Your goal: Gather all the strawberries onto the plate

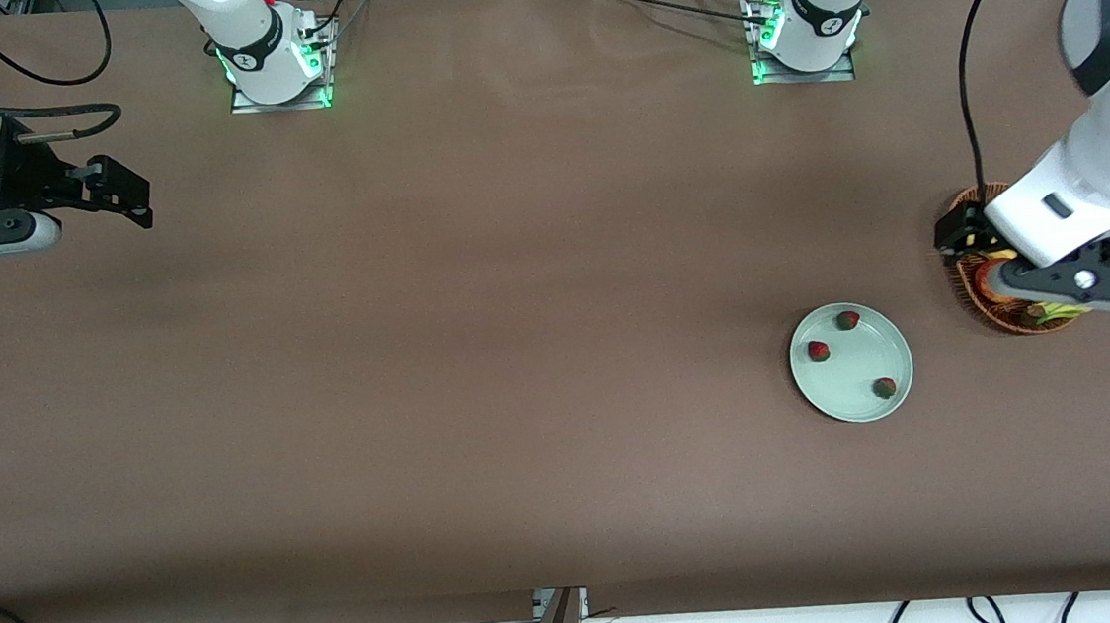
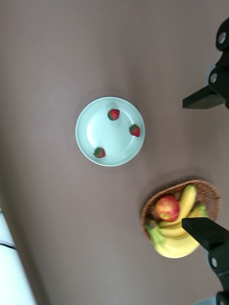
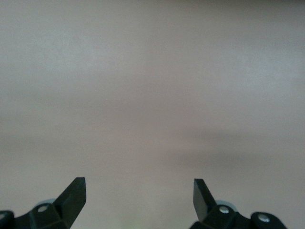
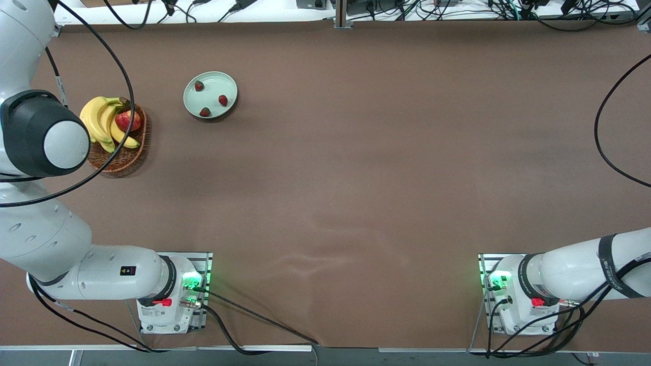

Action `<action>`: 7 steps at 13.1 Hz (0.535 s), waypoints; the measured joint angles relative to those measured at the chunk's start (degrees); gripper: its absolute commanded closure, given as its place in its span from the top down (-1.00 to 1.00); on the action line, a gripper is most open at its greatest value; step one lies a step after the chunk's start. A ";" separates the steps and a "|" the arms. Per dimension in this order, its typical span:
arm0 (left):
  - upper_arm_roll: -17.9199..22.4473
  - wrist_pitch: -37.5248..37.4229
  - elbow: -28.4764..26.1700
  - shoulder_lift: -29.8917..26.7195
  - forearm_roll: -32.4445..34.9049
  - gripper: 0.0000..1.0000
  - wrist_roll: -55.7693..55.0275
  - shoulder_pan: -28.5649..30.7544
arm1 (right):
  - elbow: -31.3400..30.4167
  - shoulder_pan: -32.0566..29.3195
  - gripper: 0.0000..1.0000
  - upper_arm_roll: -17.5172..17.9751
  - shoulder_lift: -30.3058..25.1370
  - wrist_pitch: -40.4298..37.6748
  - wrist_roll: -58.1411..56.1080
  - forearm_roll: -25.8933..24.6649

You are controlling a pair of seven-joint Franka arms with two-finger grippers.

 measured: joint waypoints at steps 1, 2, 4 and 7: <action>0.01 -0.45 0.02 -0.35 -1.34 1.00 -2.72 0.33 | 0.00 0.00 0.98 0.00 0.09 -0.01 0.01 0.00; 0.10 0.71 -1.43 -1.37 -4.22 1.00 -3.96 0.71 | 0.00 -0.01 0.99 -0.02 0.21 -0.03 0.01 0.00; 1.70 9.46 -12.02 -8.02 -9.26 1.00 -5.10 0.63 | 0.02 -0.04 0.98 -0.10 0.47 -0.04 0.01 0.00; 3.88 14.43 -26.69 -19.31 -9.75 1.00 -5.10 -0.76 | 0.06 -0.04 0.98 -0.11 0.69 -0.04 0.02 0.00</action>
